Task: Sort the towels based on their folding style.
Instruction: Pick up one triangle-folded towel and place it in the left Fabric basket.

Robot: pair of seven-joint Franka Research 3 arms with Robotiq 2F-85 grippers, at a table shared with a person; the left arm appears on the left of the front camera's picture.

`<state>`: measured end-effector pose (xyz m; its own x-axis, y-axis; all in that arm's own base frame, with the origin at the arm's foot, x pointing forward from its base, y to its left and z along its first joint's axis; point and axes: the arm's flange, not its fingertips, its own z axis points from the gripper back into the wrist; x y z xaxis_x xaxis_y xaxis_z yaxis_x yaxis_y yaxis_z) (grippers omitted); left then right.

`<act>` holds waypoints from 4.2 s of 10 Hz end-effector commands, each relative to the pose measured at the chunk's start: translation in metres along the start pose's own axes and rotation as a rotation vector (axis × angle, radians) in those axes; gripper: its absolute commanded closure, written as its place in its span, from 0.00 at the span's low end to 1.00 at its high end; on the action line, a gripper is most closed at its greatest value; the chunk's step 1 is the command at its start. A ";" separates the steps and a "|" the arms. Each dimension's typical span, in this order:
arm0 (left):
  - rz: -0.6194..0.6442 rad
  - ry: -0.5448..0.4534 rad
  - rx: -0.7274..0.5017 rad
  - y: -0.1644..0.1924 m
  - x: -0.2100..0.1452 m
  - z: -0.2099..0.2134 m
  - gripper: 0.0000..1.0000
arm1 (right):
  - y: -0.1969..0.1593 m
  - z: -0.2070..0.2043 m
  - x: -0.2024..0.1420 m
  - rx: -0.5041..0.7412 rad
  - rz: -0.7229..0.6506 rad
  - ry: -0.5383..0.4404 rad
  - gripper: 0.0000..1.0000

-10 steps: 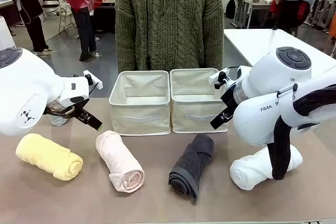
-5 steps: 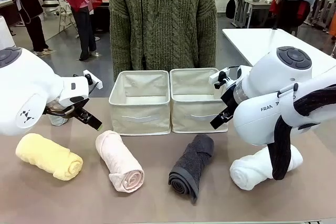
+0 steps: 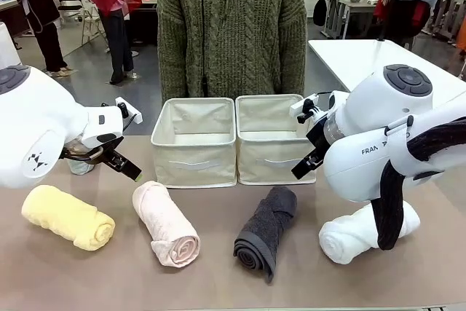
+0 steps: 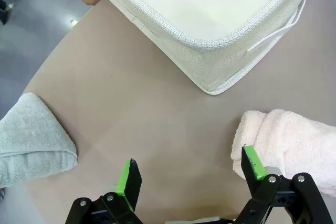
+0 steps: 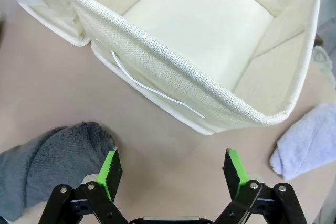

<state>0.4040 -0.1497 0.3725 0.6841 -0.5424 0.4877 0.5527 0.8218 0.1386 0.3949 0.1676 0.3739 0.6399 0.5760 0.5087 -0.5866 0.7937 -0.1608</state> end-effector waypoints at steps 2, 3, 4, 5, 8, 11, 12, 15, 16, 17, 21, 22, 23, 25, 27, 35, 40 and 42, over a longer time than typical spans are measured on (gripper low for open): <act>-0.088 0.051 -0.083 0.013 0.039 0.082 0.00 | 0.000 0.056 0.022 0.002 -0.021 0.001 0.00; -0.110 0.047 -0.094 0.022 0.061 0.127 0.00 | 0.000 0.104 0.043 -0.026 -0.045 -0.010 0.00; -0.140 0.045 -0.089 0.029 0.080 0.170 0.00 | 0.007 0.148 0.058 -0.049 -0.051 -0.029 0.00; -0.174 0.025 -0.047 0.028 0.092 0.208 0.00 | 0.024 0.186 0.068 -0.071 -0.019 -0.044 0.00; -0.233 -0.017 0.032 0.023 0.102 0.288 0.00 | 0.073 0.285 0.077 -0.172 0.013 -0.091 0.00; -0.179 -0.007 -0.024 0.022 0.097 0.275 0.00 | 0.052 0.254 0.073 -0.098 0.013 -0.103 0.00; -0.179 -0.007 -0.024 0.022 0.097 0.275 0.00 | 0.052 0.254 0.073 -0.098 0.013 -0.103 0.00; -0.173 0.036 -0.249 0.054 0.102 0.269 0.00 | 0.007 0.263 0.082 0.145 -0.033 -0.015 0.00; -0.203 0.020 -0.387 0.080 0.098 0.267 0.00 | -0.036 0.271 0.082 0.351 0.007 -0.016 0.00; -0.266 -0.027 -0.571 0.108 0.097 0.265 0.00 | -0.080 0.280 0.076 0.502 0.020 -0.058 0.00; -0.328 -0.276 -0.833 0.212 0.037 0.276 0.00 | -0.199 0.275 0.003 0.701 0.049 -0.226 0.00; -0.315 -0.366 -0.818 0.229 0.016 0.276 0.00 | -0.214 0.273 -0.017 0.686 0.056 -0.280 0.00; -0.275 -0.433 -0.789 0.244 -0.004 0.274 0.00 | -0.230 0.264 -0.036 0.642 0.010 -0.315 0.00; -0.189 -0.511 -0.714 0.263 -0.038 0.269 0.00 | -0.255 0.255 -0.069 0.572 -0.080 -0.423 0.00; -0.121 -0.510 -0.632 0.279 -0.059 0.266 0.00 | -0.264 0.263 -0.087 0.473 -0.143 -0.503 0.00; -0.027 -0.470 -0.512 0.300 -0.093 0.283 0.00 | -0.272 0.302 -0.127 0.472 -0.069 -0.550 0.00; -0.037 -0.487 -0.537 0.309 -0.093 0.283 0.00 | -0.273 0.304 -0.123 0.470 -0.085 -0.537 0.00; -0.037 -0.487 -0.537 0.309 -0.093 0.283 0.00 | -0.273 0.304 -0.123 0.470 -0.085 -0.537 0.00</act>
<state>0.3765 0.2037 0.6133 0.4418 -0.3286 0.8347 0.8144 0.5372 -0.2195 0.3252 -0.1789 0.6114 0.4379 0.2512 0.8632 -0.7719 0.5974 0.2177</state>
